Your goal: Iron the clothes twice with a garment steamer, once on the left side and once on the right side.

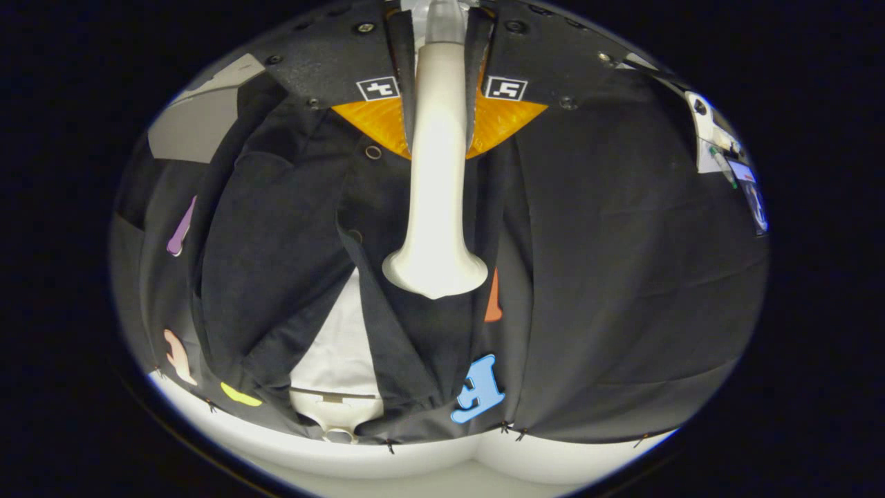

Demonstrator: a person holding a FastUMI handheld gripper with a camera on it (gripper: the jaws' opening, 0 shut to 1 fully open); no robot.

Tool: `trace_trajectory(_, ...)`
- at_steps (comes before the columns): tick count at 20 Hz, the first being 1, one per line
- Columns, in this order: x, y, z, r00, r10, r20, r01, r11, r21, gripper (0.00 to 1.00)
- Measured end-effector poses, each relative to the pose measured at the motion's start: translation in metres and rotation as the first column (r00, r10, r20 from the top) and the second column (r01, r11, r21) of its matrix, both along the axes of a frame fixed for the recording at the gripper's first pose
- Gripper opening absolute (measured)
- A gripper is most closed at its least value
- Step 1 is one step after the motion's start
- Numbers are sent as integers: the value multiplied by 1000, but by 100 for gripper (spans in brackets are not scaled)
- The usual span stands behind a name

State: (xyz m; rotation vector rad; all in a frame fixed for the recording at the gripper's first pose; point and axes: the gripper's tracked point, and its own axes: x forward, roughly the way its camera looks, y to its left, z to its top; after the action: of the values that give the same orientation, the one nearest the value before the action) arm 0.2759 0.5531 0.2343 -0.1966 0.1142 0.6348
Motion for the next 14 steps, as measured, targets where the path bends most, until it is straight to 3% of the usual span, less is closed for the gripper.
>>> trace_trajectory(14, 25, -20, -61, 993, -13, -120, 8, 999, -44, 32)
